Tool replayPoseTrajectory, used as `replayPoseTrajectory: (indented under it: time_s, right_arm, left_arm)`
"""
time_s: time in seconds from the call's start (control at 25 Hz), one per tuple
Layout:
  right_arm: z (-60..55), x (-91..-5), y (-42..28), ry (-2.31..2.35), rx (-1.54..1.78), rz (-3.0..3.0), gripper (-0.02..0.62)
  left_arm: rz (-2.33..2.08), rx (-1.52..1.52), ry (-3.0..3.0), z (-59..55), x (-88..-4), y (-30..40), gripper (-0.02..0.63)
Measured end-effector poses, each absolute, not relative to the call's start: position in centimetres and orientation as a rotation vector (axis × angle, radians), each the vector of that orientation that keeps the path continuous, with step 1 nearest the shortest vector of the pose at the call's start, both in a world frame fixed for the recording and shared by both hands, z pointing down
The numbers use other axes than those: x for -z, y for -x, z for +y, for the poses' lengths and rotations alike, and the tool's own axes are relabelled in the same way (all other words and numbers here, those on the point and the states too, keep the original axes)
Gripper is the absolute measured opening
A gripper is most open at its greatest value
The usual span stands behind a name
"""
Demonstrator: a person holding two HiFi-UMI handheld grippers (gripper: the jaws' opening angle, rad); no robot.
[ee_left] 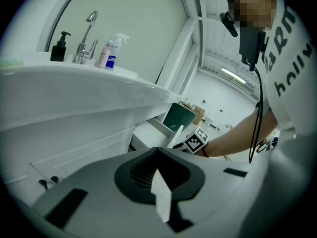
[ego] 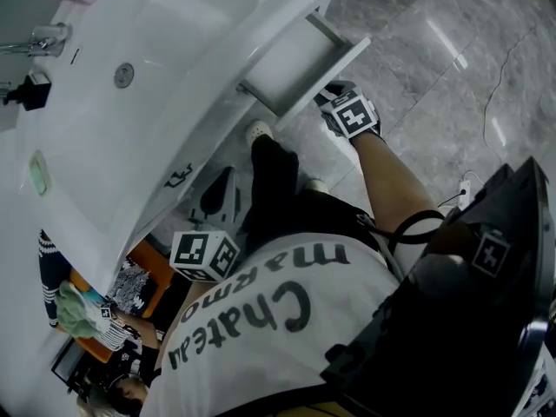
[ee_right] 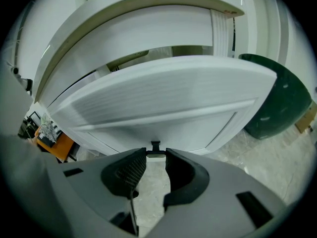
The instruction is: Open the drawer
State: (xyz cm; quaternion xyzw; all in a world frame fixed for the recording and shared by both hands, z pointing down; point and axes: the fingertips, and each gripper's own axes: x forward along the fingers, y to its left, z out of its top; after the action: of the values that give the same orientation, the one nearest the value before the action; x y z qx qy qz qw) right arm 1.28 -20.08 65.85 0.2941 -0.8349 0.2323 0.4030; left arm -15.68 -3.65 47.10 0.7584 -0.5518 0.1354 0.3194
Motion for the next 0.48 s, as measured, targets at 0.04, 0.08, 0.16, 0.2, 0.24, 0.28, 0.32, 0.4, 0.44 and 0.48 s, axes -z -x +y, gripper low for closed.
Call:
replayPoseTrajectory:
  time_s: [0.04,0.08,0.16,0.2,0.24,0.28,0.32,0.4,0.44,0.48]
  right_arm:
    - [-19.9,-65.9,-1.4,-0.746,-0.589,-2.108,0.129]
    - [-19.8,-65.9,-1.5,-0.748,-0.591,-2.106,0.129]
    - [-19.8,-65.9,-1.6,-0.755,-0.591,-2.104,0.129]
    - [-19.8,-65.9,-1.6,-0.758,-0.591,-2.104,0.129]
    - [-19.8,-65.9,-1.6,-0.758,-0.591,-2.105,0.129]
    - [-19.8,-65.9,-1.6,-0.756,-0.59,-2.105,0.129]
    - [-19.7,-65.9,-1.7,-0.751,-0.588,-2.103,0.129]
    - [-19.5,-66.0,-2.0,-0.742,-0.584,-2.1,0.129]
    - [-19.2,-65.9,-2.1,-0.741,-0.587,-2.101,0.129]
    - [-19.0,-65.8,-2.2,-0.743,-0.593,-2.104,0.129]
  left_arm:
    - [-1.453,-0.356,-1.994,-3.6,-47.1,15.6,0.008]
    - [-1.455,-0.355,-1.996,-3.5,-47.1,15.6,0.008]
    - [-1.457,-0.352,-2.001,-3.4,-47.0,15.4,0.008]
    - [-1.458,-0.352,-2.004,-3.4,-47.0,15.4,0.008]
    - [-1.458,-0.352,-2.006,-3.2,-47.0,15.3,0.009]
    - [-1.459,-0.353,-2.006,-3.1,-47.1,15.3,0.009]
    - [-1.46,-0.353,-2.006,-3.0,-47.1,15.2,0.008]
    - [-1.463,-0.354,-2.007,-2.7,-47.0,15.2,0.008]
    - [-1.466,-0.354,-2.007,-2.6,-47.0,15.3,0.008]
    - [-1.469,-0.353,-2.007,-2.4,-47.0,15.3,0.008]
